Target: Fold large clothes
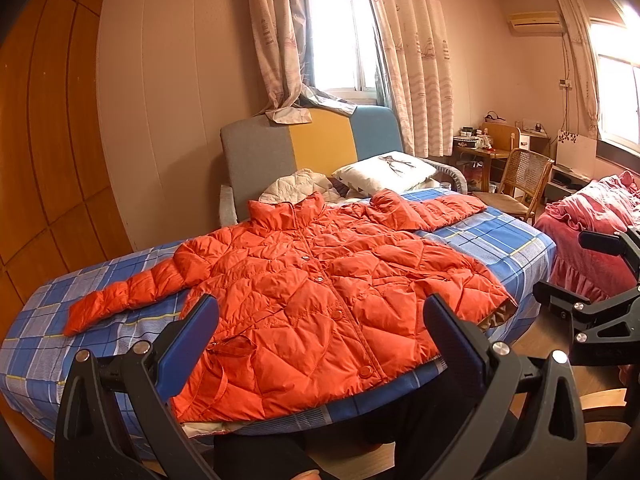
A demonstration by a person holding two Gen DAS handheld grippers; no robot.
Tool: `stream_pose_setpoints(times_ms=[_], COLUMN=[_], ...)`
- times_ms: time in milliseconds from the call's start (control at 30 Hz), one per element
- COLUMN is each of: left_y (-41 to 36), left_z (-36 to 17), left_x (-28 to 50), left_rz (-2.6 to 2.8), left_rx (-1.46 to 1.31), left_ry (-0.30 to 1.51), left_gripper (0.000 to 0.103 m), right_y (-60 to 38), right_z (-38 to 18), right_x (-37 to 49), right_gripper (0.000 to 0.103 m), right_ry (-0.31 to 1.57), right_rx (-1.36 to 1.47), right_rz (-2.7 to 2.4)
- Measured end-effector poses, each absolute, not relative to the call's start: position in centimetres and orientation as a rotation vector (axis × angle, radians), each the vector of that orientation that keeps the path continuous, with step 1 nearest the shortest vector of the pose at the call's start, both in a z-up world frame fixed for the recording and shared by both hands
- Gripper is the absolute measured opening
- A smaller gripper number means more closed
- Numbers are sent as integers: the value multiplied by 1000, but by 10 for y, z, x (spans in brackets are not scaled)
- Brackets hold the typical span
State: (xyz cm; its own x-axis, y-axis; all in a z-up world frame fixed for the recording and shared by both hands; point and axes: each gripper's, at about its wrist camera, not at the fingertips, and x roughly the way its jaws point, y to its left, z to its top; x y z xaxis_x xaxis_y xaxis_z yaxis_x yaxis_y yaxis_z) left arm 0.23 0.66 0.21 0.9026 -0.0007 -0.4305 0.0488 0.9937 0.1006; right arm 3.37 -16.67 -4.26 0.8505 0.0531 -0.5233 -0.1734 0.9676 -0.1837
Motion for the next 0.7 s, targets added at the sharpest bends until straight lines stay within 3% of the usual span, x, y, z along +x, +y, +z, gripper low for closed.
stream_pose_setpoints(times_ms=[700], left_y=[9], left_z=[0], left_x=[5], left_rz=[-20], left_rx=[105], left_ry=[451], left_gripper=[101], right_y=[-167], right_z=[-43], right_x=[35], right_gripper=[100], right_ry=[546], right_rx=[-227], right_rz=[117])
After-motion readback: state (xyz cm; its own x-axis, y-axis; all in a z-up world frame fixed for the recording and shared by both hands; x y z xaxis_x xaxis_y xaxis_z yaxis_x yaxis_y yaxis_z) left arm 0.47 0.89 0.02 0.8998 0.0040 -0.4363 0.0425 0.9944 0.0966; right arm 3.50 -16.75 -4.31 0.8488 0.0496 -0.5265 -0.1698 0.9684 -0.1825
